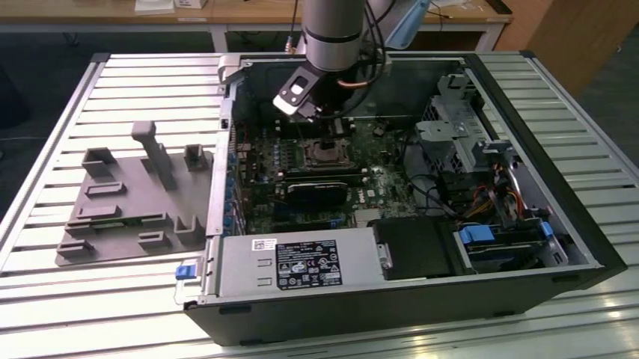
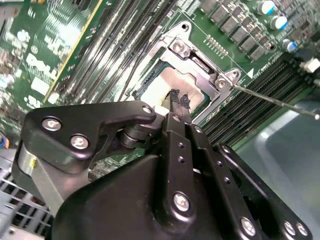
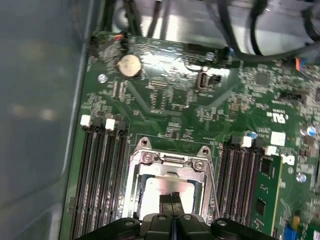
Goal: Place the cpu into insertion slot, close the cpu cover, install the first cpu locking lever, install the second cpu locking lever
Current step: 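Close the cpu cover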
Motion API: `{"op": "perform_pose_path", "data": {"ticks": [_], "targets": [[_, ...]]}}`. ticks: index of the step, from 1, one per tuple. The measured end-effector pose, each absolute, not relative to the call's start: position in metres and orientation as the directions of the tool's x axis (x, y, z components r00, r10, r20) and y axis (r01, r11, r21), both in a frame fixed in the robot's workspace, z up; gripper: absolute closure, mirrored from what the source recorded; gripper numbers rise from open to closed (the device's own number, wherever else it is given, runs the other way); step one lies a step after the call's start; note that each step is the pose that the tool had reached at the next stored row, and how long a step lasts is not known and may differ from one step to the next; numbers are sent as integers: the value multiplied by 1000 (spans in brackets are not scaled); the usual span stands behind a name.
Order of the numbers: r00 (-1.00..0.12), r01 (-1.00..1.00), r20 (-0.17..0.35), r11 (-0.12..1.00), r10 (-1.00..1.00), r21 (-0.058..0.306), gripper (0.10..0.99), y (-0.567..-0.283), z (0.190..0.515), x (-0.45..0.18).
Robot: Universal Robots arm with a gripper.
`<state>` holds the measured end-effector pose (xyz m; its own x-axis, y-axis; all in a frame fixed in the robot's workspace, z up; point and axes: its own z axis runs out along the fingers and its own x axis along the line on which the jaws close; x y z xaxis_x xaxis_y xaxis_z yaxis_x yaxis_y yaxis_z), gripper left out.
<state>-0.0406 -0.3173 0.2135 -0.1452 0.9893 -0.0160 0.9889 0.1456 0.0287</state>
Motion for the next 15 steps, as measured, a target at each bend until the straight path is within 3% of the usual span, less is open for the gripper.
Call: {"op": "perform_pose_path", "data": {"ticks": [15], "targets": [[-405, 914, -17, 405, 914, 29, 980, -317, 213, -41]]}}
